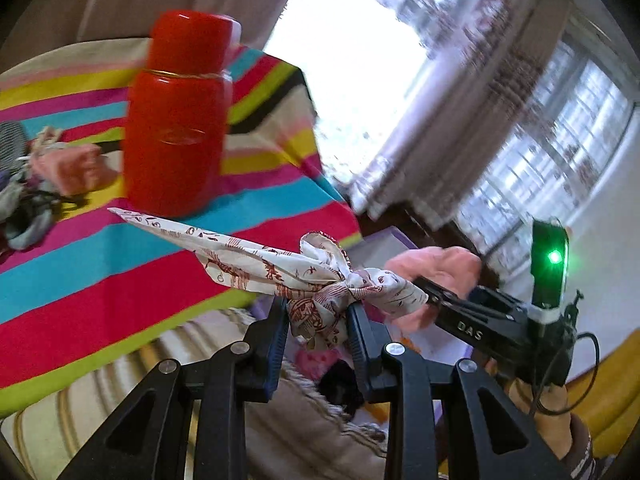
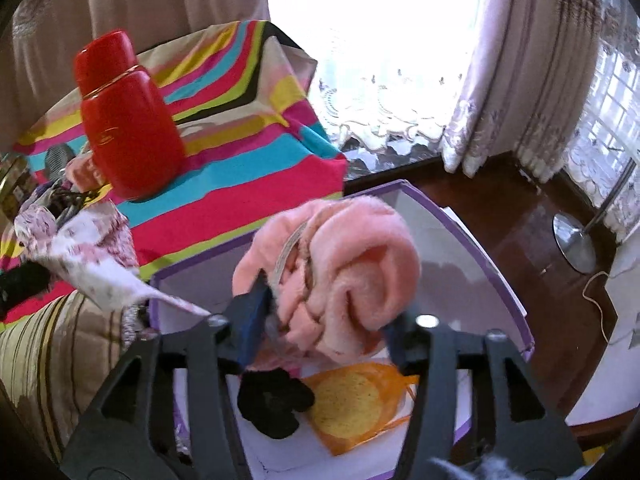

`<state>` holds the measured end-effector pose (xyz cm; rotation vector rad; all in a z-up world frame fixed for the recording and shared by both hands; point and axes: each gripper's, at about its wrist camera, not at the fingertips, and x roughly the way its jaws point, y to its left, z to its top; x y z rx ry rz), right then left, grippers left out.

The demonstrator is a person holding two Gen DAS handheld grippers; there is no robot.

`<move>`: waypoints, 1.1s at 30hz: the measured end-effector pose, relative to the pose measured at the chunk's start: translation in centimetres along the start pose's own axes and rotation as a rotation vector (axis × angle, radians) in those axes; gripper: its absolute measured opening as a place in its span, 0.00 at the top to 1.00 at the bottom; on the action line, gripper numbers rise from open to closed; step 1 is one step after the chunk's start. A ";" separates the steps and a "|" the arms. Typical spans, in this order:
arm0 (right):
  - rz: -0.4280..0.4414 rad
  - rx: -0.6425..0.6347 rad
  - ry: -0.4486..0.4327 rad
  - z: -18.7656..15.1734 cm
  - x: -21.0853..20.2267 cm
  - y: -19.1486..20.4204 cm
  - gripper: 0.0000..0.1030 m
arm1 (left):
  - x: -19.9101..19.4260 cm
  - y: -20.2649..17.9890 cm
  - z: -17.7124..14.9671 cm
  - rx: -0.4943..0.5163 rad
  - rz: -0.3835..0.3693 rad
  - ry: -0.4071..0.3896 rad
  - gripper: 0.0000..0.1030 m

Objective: Organize soft objects
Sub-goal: 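Carry the scarf and pink towel to the white box and release them, then move both tools back toward the remaining clothes on the blanket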

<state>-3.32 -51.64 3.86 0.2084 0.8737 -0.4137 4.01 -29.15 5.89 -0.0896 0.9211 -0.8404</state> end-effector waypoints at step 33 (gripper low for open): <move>0.348 -0.325 -0.163 3.0 -5.2 20.3 0.27 | -9.5 18.3 6.7 -0.223 0.348 -0.215 0.48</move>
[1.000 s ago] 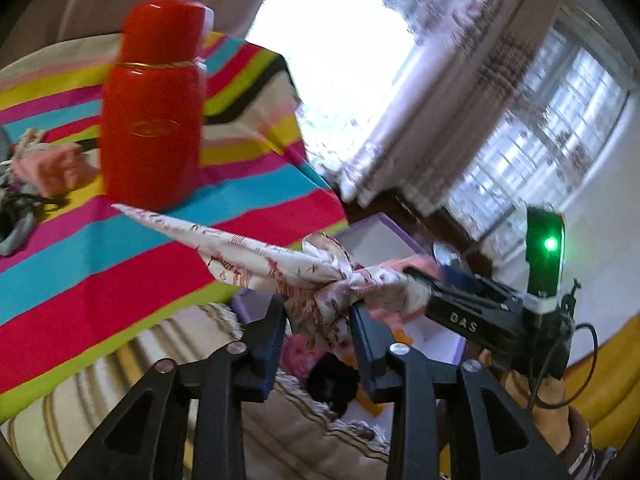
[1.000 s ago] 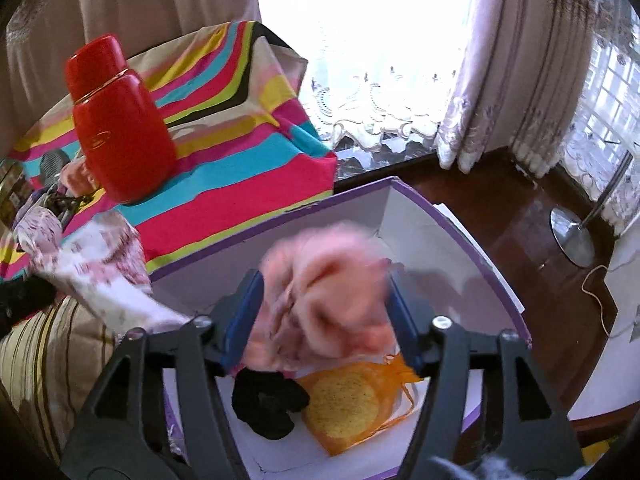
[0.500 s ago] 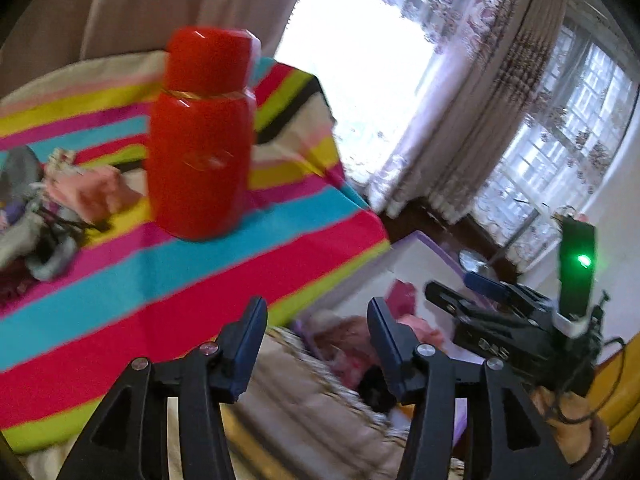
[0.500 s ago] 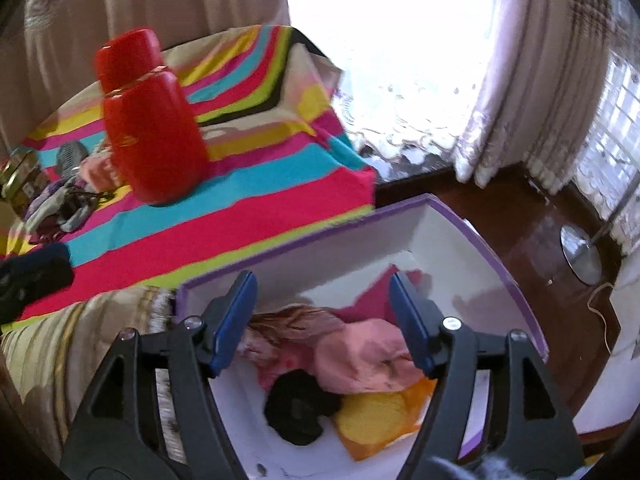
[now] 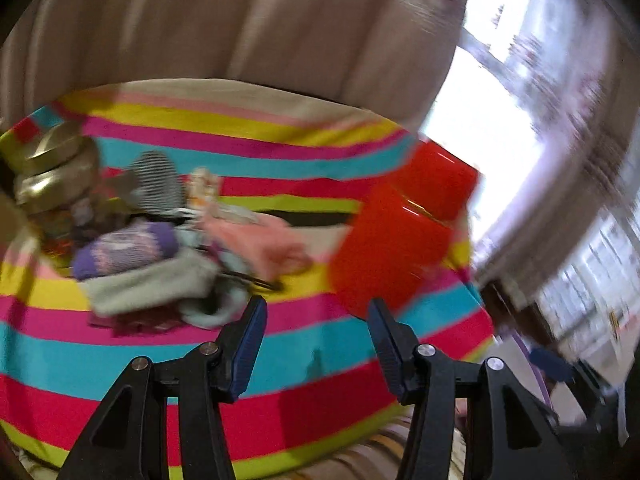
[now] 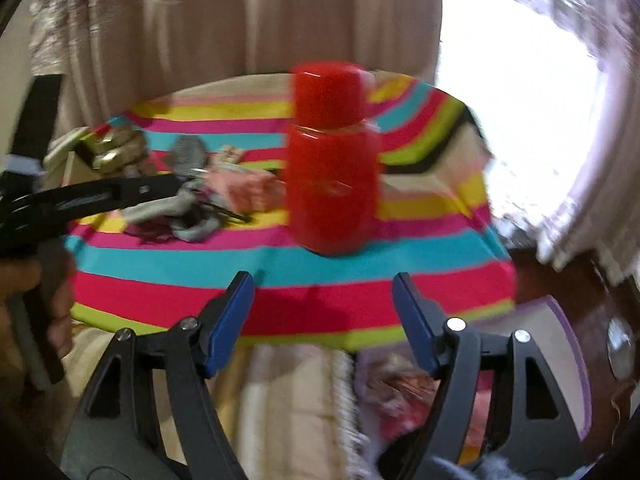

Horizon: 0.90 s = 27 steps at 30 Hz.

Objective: Organize soft objects
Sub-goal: 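Move both tools back toward the remaining clothes on the blanket, then grasp the purple patterned sock with the left tool while the right grasps the pink bunny hat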

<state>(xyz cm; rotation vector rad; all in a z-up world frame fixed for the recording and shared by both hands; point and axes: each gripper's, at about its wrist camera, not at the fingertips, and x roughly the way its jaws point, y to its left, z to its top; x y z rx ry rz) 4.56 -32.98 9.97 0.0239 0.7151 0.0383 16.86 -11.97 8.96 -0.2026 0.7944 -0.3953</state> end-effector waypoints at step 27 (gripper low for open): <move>0.106 -0.094 0.049 6.6 11.5 9.3 0.17 | 11.1 13.1 3.1 -0.040 0.345 0.096 0.33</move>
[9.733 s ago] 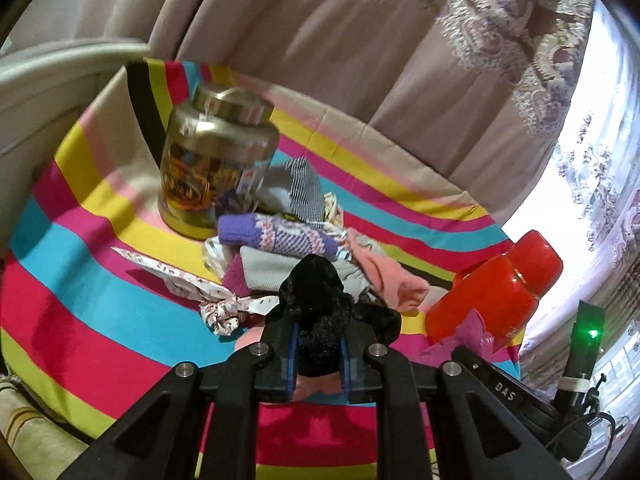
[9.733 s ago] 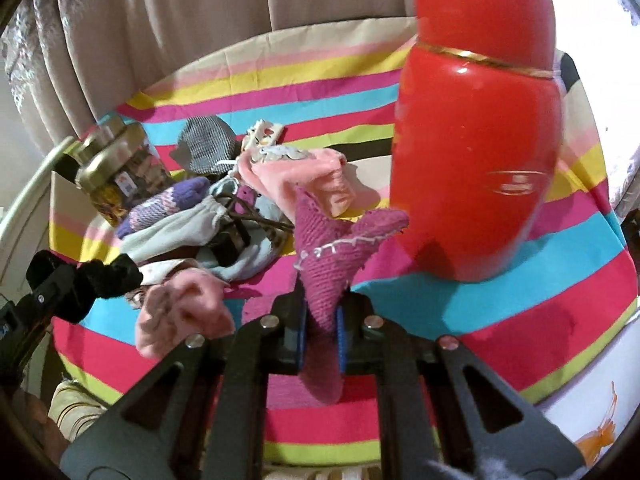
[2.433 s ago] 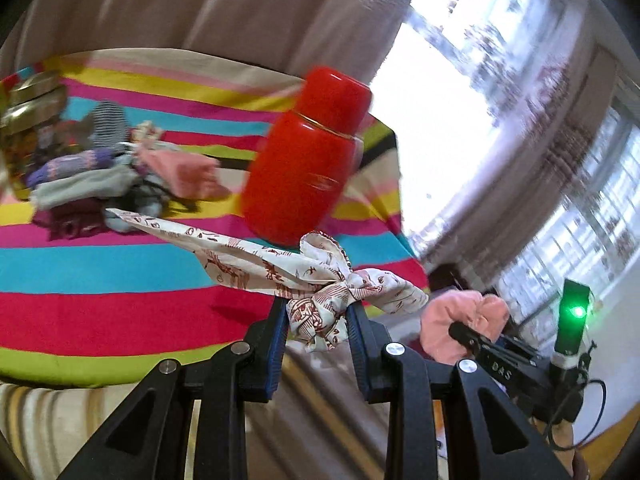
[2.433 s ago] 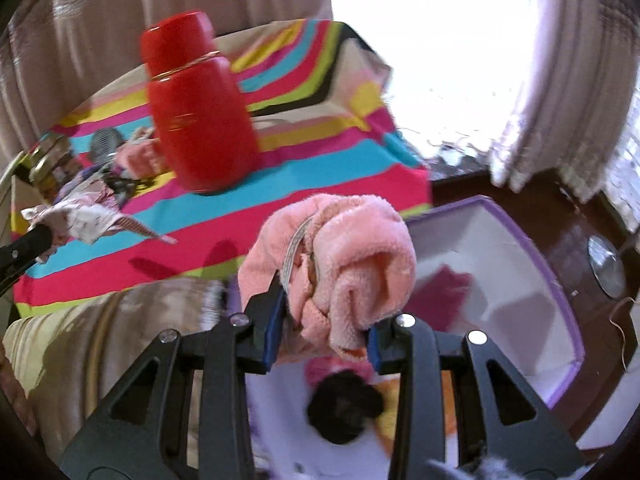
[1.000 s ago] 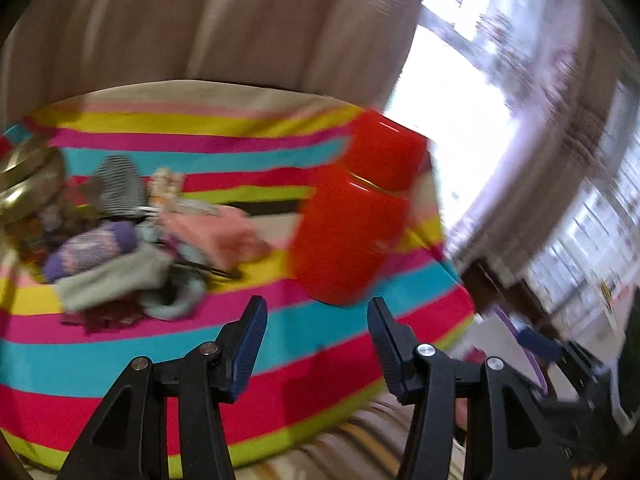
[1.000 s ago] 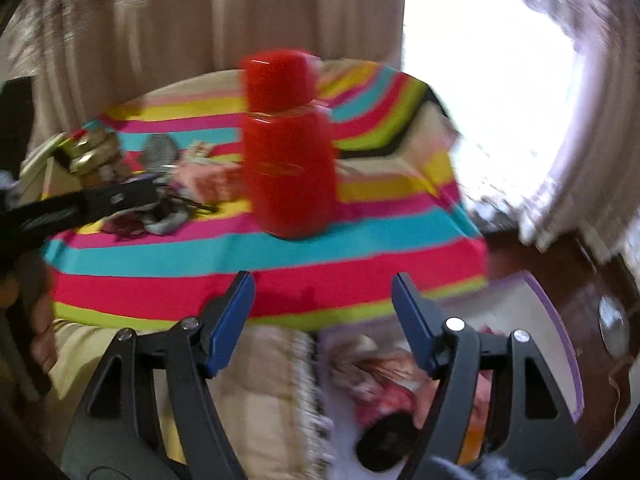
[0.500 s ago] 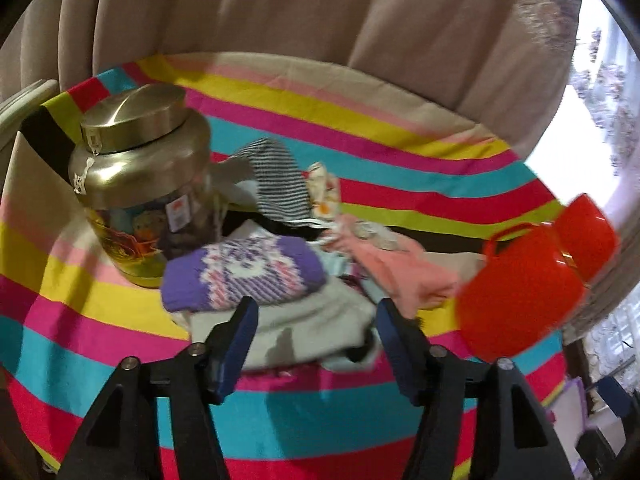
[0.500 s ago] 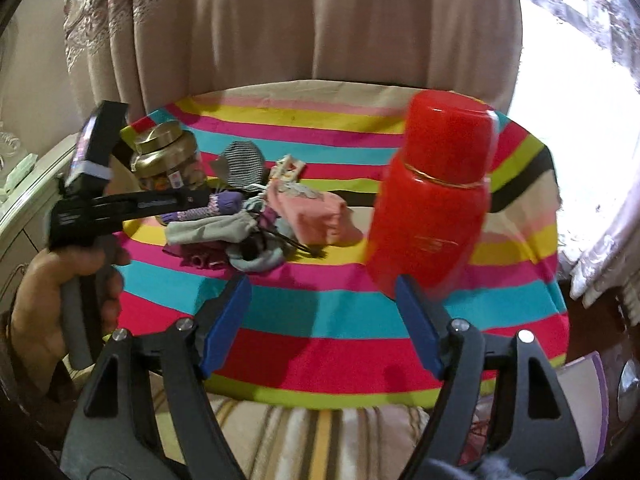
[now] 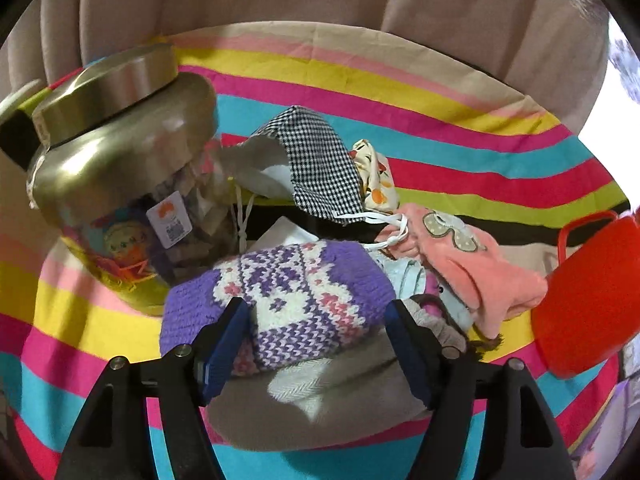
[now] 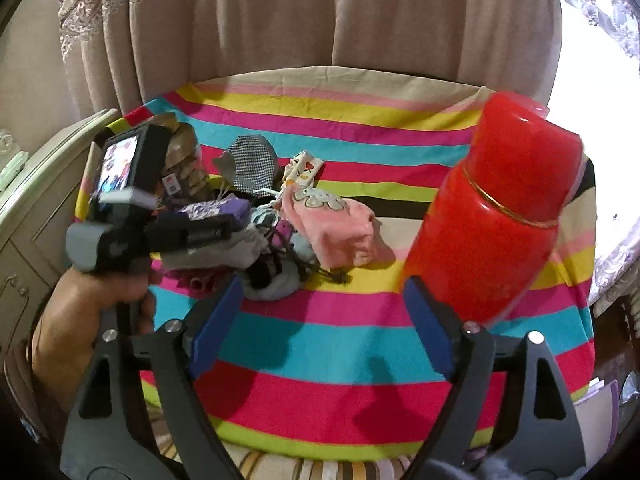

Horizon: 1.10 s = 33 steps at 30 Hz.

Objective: Organize soft objects
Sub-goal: 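Grasp the purple patterned sock with the left tool while the right grasps the pink bunny hat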

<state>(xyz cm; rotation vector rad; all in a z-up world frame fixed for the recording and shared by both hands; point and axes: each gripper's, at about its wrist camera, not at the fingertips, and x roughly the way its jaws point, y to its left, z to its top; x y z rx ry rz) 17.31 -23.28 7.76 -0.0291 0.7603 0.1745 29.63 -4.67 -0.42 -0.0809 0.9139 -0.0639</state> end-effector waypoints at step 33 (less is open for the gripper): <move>0.012 0.155 0.187 4.1 19.4 -2.8 0.19 | -6.2 5.7 -1.8 -0.259 -0.230 -0.304 0.80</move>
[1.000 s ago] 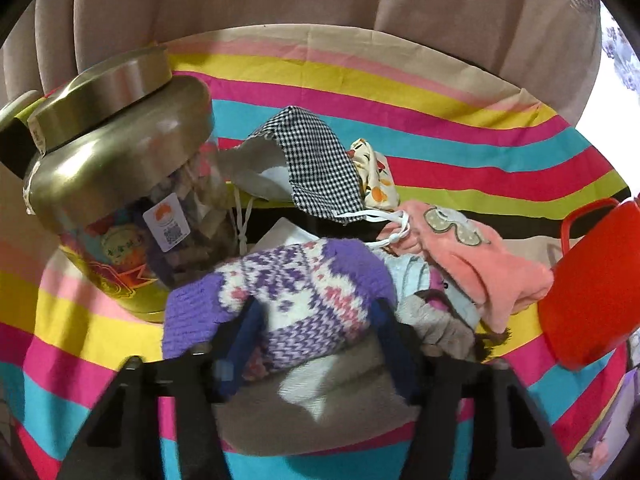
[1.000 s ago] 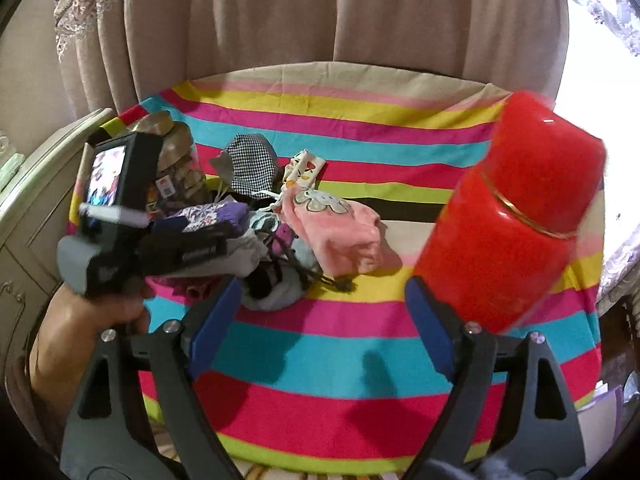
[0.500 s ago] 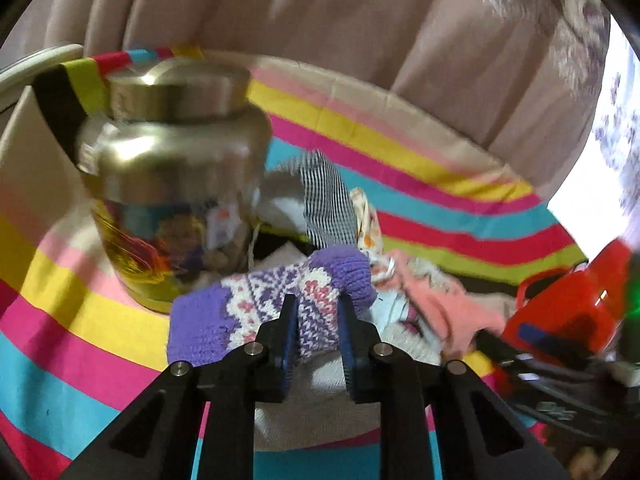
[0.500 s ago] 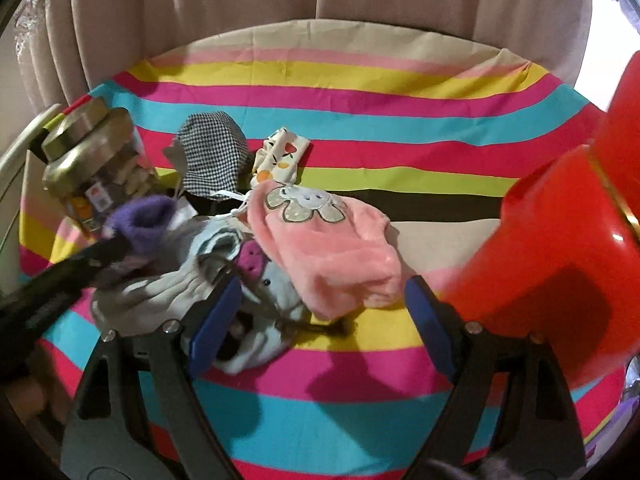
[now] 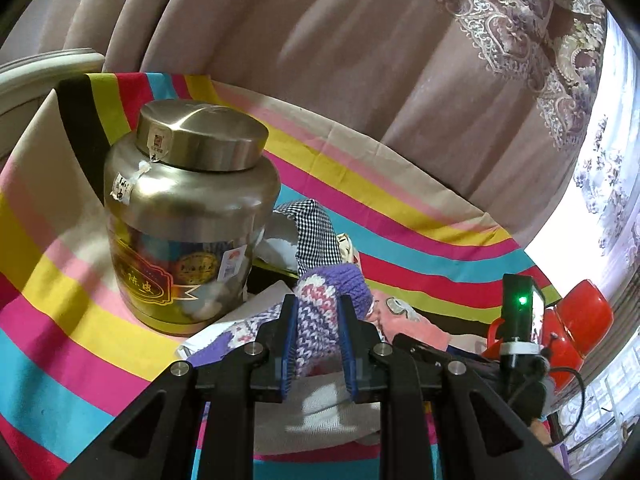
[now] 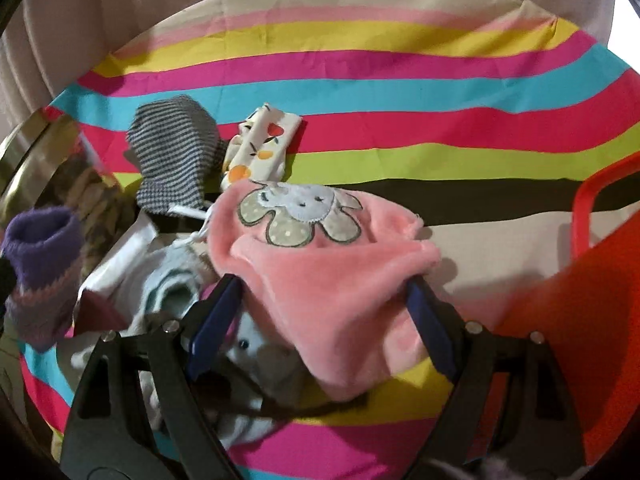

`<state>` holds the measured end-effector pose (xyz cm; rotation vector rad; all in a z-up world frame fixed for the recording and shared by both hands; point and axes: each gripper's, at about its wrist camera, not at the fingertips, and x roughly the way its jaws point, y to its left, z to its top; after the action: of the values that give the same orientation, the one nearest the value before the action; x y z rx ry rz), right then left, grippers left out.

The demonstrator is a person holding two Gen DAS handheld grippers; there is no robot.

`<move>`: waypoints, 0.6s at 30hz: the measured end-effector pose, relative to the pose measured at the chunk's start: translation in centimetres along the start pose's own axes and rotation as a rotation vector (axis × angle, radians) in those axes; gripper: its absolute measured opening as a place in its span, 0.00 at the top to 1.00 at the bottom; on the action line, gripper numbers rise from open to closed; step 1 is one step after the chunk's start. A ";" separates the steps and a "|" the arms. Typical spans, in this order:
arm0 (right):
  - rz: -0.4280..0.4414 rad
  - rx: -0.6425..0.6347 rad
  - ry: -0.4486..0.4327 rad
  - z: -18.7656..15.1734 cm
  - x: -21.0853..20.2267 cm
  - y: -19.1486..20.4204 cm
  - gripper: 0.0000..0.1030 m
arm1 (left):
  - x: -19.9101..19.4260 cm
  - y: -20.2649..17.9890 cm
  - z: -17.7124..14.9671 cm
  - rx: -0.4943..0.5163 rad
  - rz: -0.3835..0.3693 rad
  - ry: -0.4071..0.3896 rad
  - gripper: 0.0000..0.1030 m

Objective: Organize soft objects
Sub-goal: 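Grasp the purple patterned sock with the left tool while the right grasps the pink bunny hat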

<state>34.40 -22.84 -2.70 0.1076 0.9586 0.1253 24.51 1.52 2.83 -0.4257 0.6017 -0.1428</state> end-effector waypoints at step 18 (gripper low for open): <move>0.032 0.020 -0.233 0.6 -7.5 -0.2 0.82 | -1.0 0.1 -0.1 -0.017 -0.028 -0.050 0.80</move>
<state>30.63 -24.19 3.70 0.1525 0.7258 0.1299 23.69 1.82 3.24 -0.4534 0.5479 -0.1535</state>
